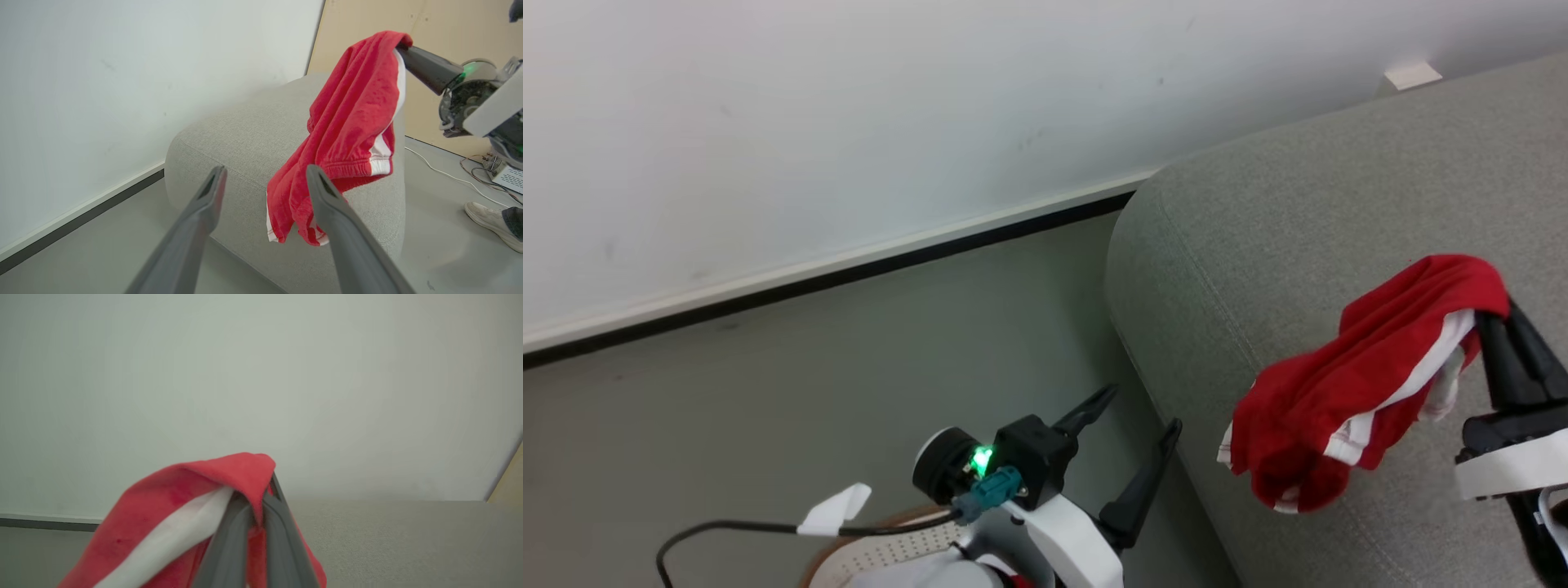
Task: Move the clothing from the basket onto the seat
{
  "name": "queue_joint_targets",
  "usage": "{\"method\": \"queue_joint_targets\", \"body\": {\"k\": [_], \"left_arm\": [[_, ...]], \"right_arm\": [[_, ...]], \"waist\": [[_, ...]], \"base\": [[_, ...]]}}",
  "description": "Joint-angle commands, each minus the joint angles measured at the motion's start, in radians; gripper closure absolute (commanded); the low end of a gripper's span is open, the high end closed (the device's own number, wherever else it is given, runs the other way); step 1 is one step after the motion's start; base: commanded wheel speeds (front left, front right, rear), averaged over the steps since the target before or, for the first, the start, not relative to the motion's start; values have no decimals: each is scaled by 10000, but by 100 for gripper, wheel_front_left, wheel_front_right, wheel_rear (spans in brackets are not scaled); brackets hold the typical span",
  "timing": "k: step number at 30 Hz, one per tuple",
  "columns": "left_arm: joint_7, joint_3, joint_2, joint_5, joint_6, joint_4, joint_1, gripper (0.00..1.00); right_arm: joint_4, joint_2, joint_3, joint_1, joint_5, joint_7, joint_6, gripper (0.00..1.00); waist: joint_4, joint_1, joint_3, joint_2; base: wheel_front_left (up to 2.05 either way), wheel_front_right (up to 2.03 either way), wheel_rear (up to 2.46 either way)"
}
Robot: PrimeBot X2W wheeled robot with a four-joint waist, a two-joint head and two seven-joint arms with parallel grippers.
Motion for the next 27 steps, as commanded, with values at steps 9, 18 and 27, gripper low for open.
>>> {"method": "queue_joint_targets", "body": {"k": [9, 18, 27], "left_arm": [[430, -147, 517, 718, -550, -676, -1576, 0], [581, -95, 762, 1019, -944, -1094, -2974, 0], [191, 83, 769, 893, -776, -803, -3097, 0]], "right_arm": [[-515, 857, -2913, -2362, -803, 1203, -25, 100], [944, 488, -5283, -6699, -2100, 2486, -25, 100], [3557, 1066, -8024, -7337, -4729, 1604, -25, 100]], "waist": [[329, 0, 2745, -1], [949, 0, 5036, -1], [1633, 0, 5682, -1]], "base": [[0, 0, 0], [0, 0, 0], [0, 0, 0]]}}
